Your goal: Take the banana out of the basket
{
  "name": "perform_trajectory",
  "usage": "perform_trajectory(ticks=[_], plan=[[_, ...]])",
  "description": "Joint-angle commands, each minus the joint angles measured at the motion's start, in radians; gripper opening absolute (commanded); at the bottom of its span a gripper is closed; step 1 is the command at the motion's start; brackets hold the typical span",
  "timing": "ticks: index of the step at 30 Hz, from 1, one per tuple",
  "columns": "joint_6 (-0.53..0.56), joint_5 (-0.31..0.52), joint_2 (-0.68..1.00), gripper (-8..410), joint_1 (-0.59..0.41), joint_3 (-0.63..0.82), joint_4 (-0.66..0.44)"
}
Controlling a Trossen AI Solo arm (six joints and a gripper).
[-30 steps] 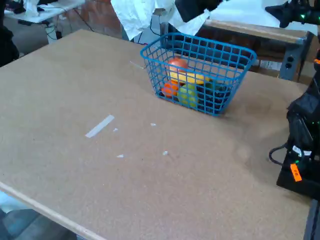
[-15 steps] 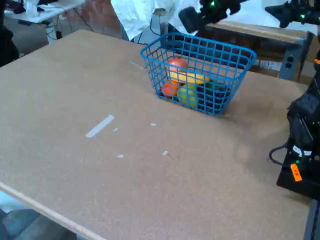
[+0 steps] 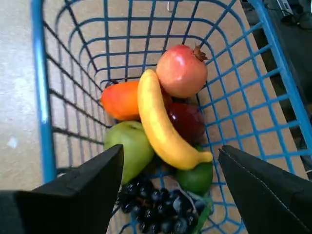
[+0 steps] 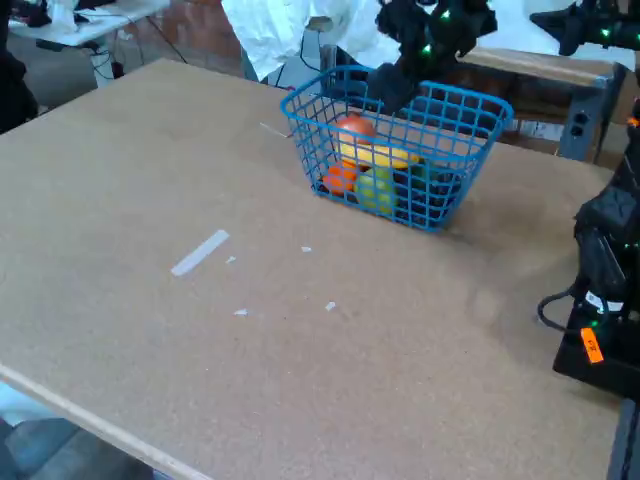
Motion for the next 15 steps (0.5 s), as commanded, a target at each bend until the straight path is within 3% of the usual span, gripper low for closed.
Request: perform_trajectory(ticks=[1, 15], plan=[[-0.008, 0.006, 0.077, 271, -0.007, 0.0, 0.061], [-0.042, 0.014, 0.354, 271, -0.048, 0.105, 0.148]])
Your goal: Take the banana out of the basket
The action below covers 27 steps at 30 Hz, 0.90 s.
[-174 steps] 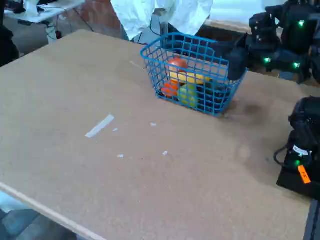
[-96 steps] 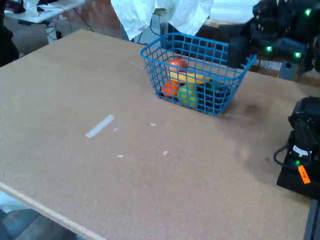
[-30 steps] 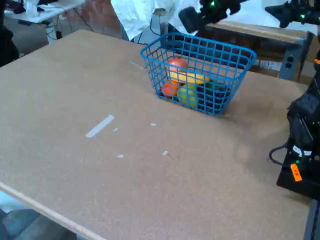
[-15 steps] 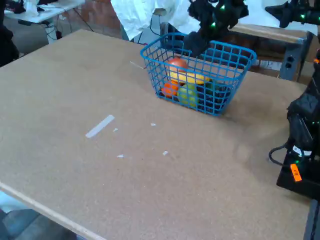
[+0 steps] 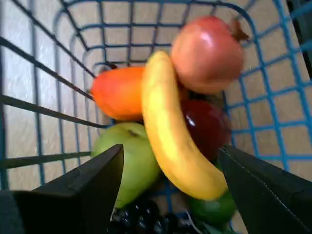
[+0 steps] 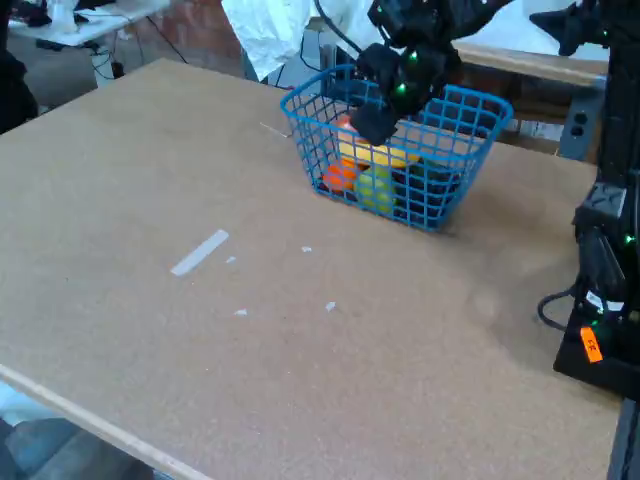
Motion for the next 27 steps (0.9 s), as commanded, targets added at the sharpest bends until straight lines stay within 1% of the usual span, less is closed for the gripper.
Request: perform_trajectory(ticks=[1, 9, 13, 18, 22, 24, 27], plan=[[0.0, 0.023, 0.066, 271, -0.024, 0.05, 0.011], [-0.003, 0.01, 0.09, 271, -0.048, 0.12, 0.023], [0.007, -0.058, 0.052, 270, -0.048, 0.17, 0.023], [0.002, -0.105, -0.014, 270, -0.048, 0.229, 0.023], [0.033, -0.105, -0.035, 270, -0.054, 0.281, 0.019], [0.055, -0.103, -0.037, 270, -0.064, 0.304, -0.008], [0.063, -0.063, -0.037, 270, -0.08, 0.311, -0.02]])
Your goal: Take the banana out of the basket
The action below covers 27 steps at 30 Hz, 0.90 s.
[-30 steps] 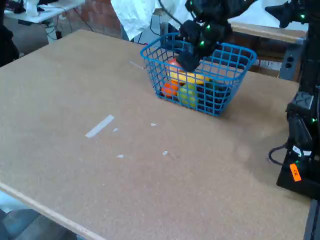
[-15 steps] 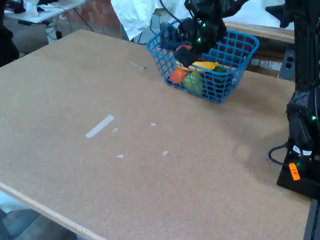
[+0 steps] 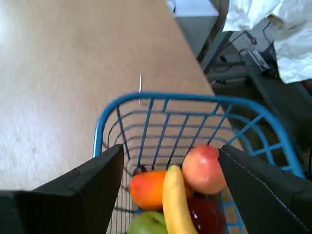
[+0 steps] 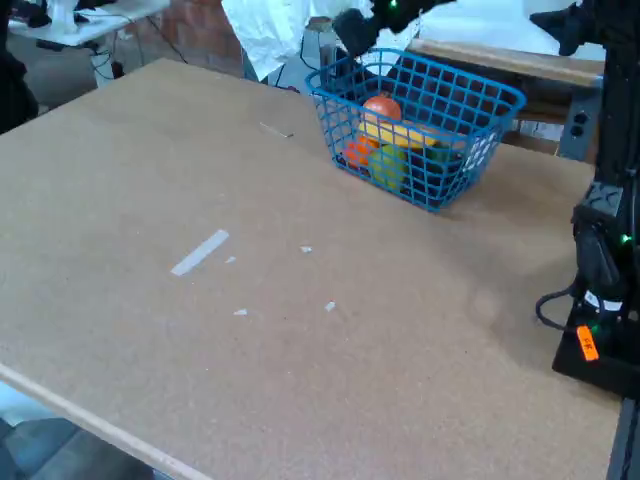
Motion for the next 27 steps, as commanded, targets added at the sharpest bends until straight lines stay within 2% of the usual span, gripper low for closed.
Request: perform_trajectory(ticks=[1, 14, 23, 27], plan=[[0.013, 0.038, -0.002, 270, -0.023, 0.008, -0.02], [0.032, 0.039, 0.086, 270, -0.082, 0.005, -0.101], [0.03, 0.043, 0.183, 270, -0.096, 0.005, -0.059], [0.034, 0.047, 0.217, 270, -0.105, 0.005, -0.004]])
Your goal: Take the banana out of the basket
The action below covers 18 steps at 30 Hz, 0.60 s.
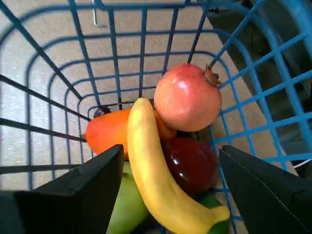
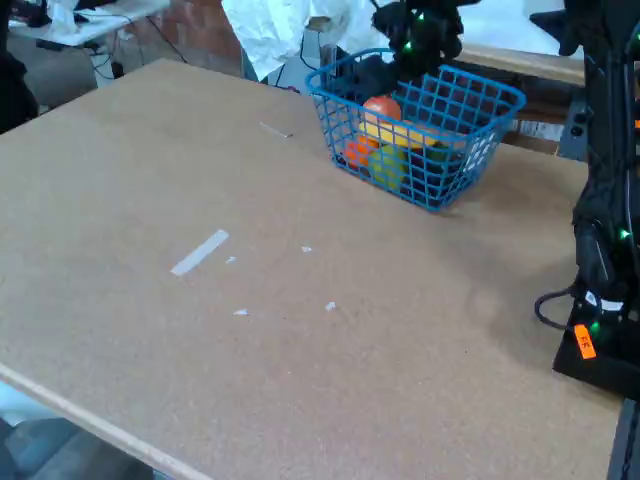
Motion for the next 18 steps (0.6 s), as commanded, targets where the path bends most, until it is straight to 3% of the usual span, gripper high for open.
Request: perform_trajectory(ticks=[1, 14, 18], plan=[[0.003, 0.004, 0.031, 270, -0.01, 0.0, 0.065], [-0.002, 0.0, 0.131, 270, -0.034, 0.0, 0.09], [-0.069, -0.007, 0.14, 270, -0.034, 0.0, 0.081]])
